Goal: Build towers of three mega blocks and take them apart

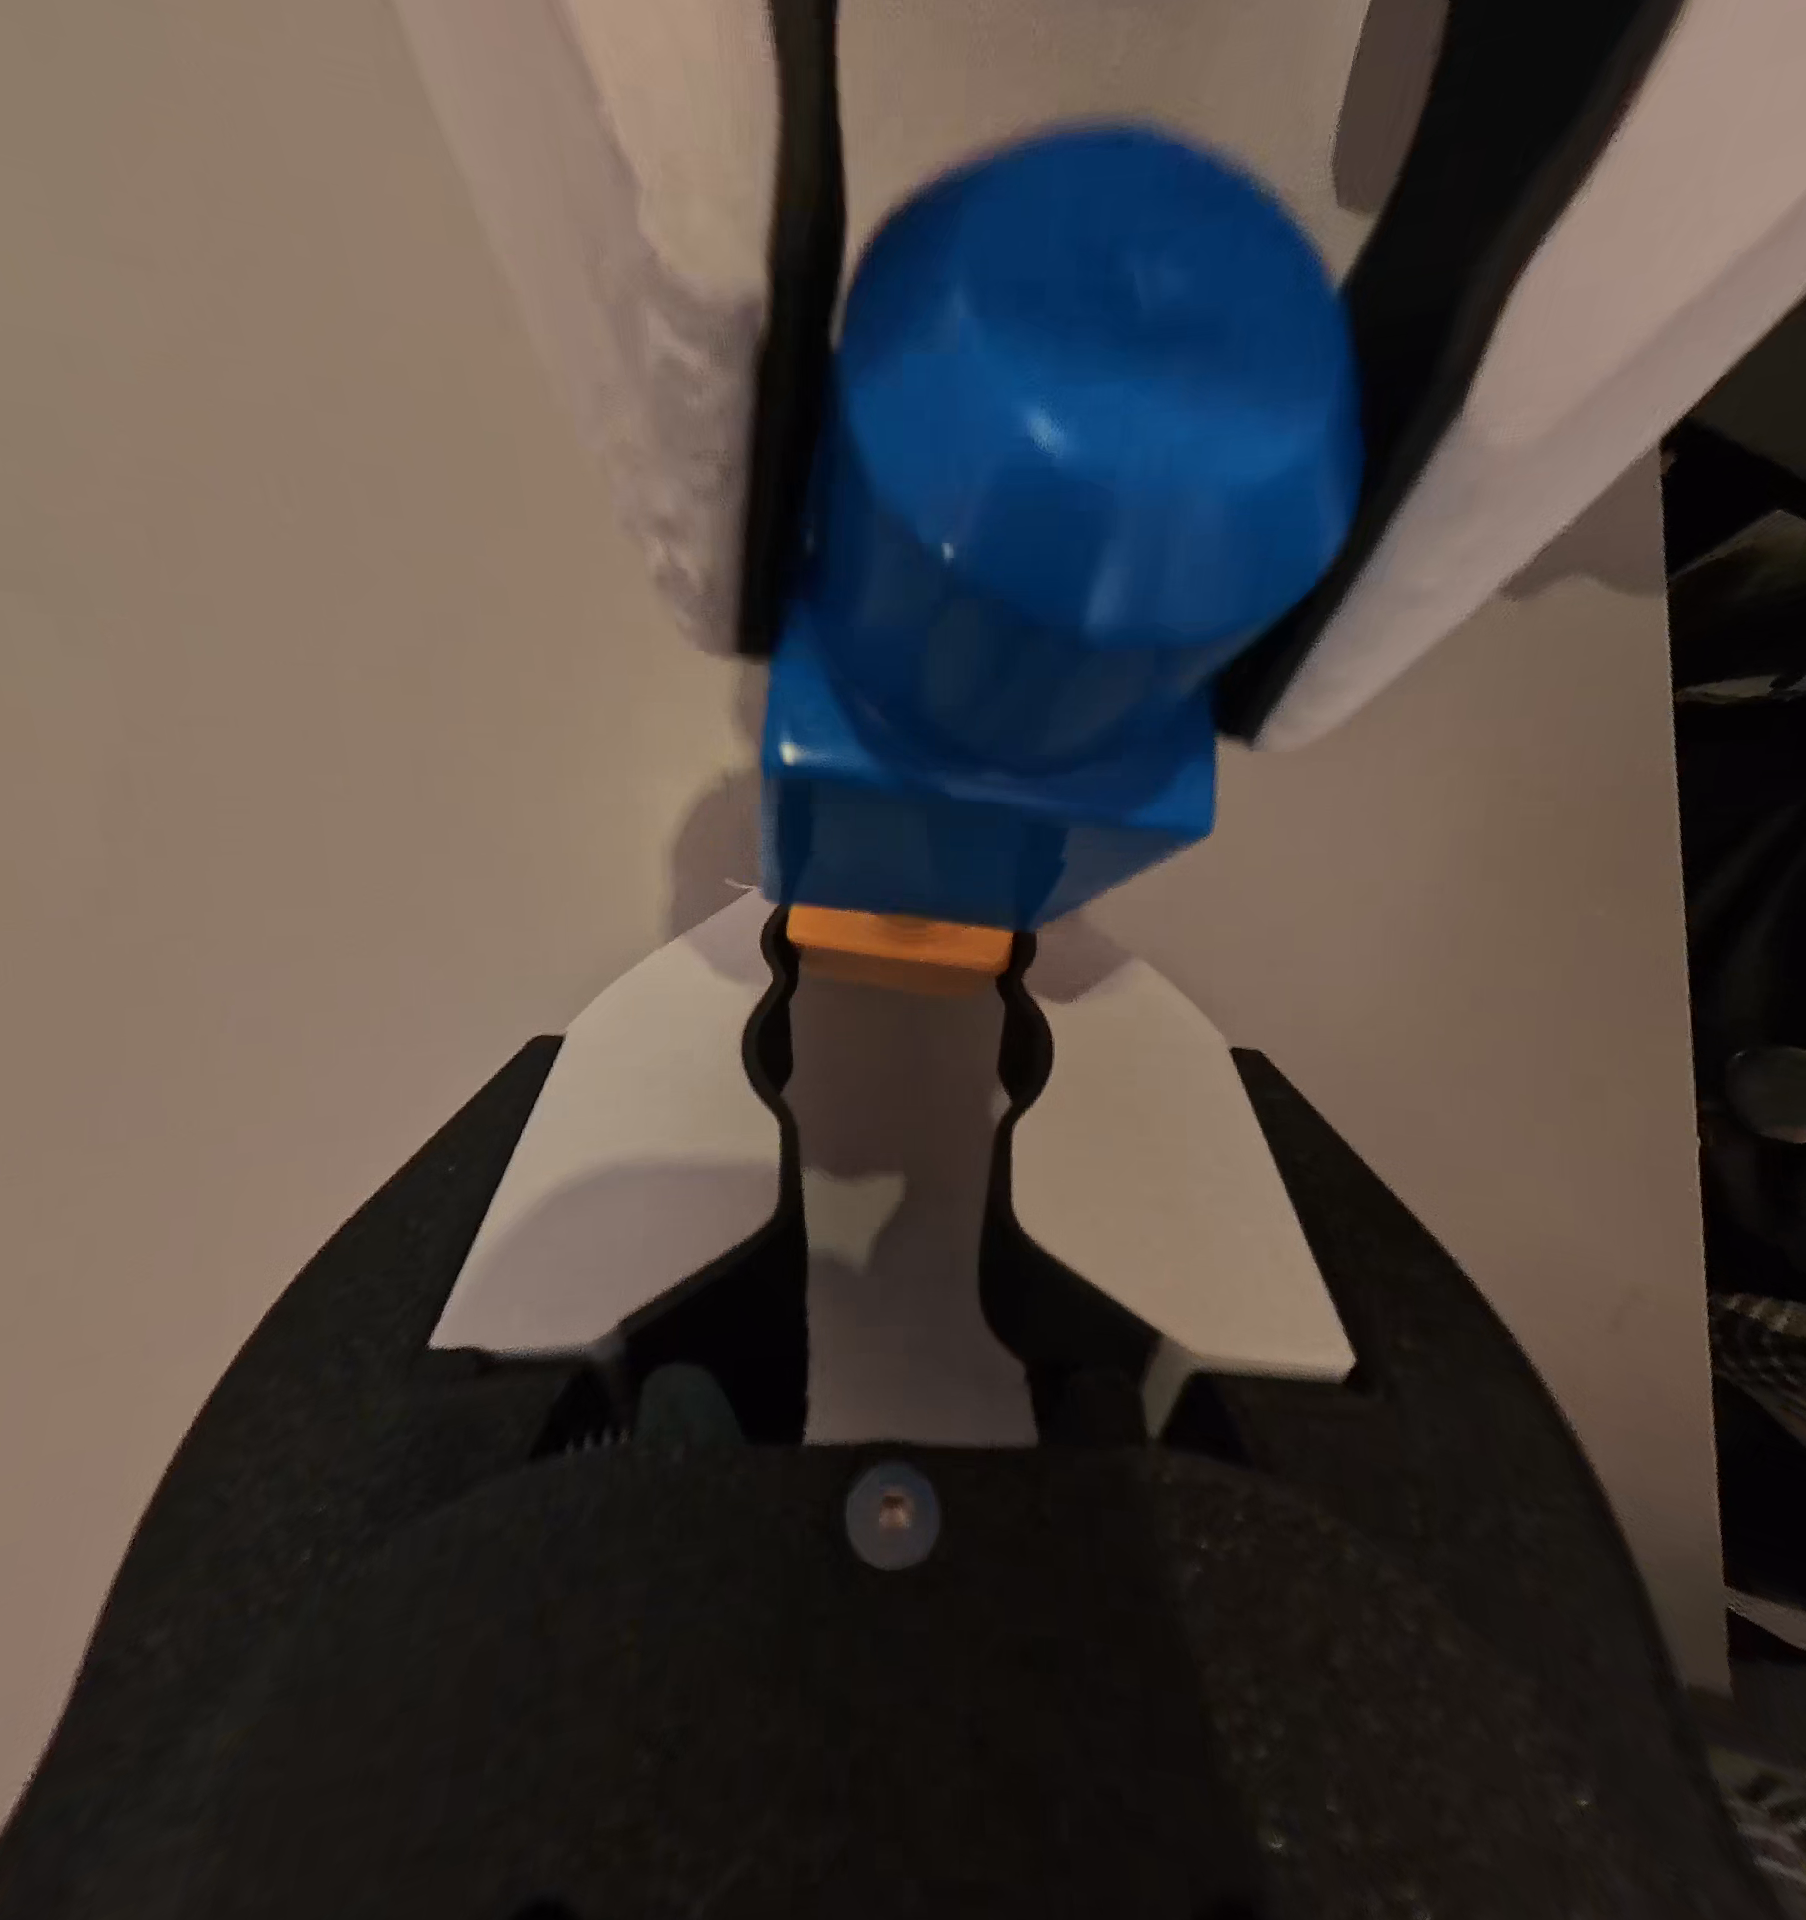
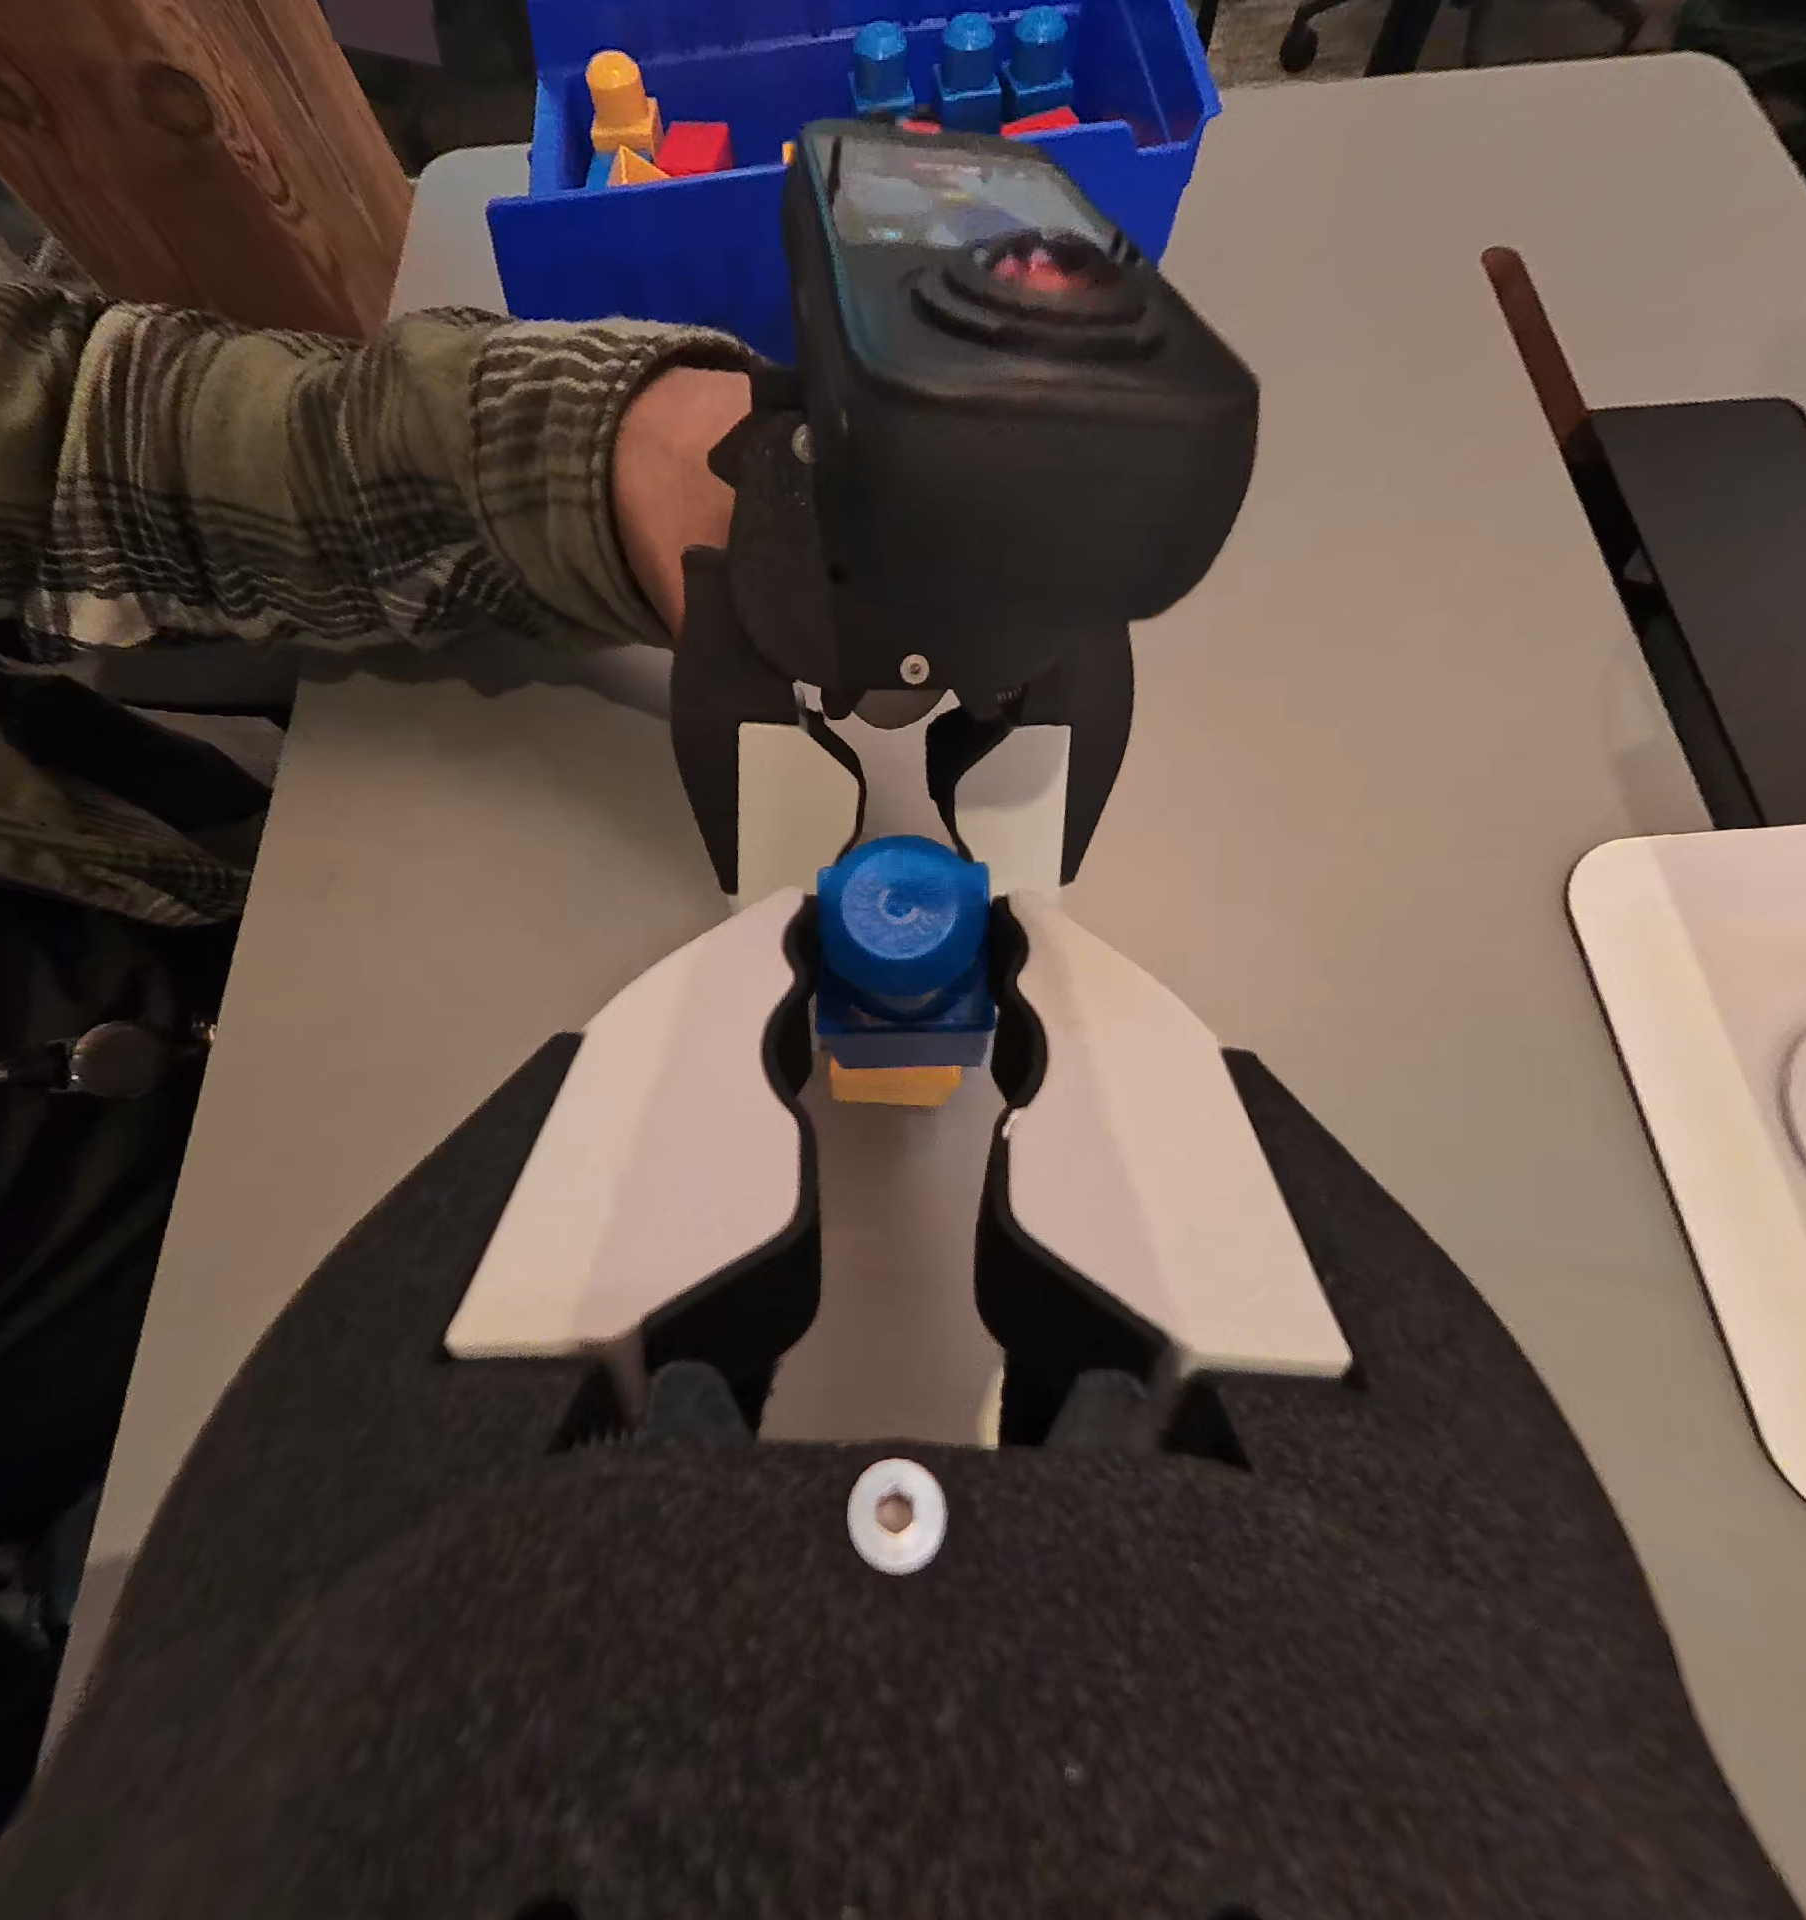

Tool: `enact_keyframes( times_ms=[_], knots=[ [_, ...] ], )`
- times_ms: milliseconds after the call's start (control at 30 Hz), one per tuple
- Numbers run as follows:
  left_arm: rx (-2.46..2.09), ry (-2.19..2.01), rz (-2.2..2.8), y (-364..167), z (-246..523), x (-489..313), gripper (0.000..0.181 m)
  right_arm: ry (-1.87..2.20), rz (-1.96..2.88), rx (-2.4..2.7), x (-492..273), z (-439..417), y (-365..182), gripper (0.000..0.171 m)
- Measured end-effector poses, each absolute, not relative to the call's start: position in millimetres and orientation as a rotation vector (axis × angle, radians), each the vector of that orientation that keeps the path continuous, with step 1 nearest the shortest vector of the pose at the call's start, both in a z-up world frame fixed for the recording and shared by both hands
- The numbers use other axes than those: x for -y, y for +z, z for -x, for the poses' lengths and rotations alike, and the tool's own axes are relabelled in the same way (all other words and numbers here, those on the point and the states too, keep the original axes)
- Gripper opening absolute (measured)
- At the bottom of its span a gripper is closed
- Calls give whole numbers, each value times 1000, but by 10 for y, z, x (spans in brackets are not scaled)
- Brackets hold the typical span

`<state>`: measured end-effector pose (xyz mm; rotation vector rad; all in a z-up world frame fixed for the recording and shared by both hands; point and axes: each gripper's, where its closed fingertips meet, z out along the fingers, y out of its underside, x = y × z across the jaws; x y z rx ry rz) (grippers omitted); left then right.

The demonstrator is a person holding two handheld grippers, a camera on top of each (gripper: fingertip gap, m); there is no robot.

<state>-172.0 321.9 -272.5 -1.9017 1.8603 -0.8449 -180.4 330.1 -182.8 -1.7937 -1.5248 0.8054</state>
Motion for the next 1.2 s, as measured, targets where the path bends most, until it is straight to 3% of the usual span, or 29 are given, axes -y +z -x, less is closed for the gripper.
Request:
enact_keyframes(
  times_ms=[733,1200],
  knots=[
    [-1674,-924,1719,-2328,1547,-3315,35,872,1721,1391,-3351,1725,-1645,30],
    [-1700,-841,1759,-2441,1534,-3336,35,894,1706,1377,-3360,1693,-1760,31]
  ],
)
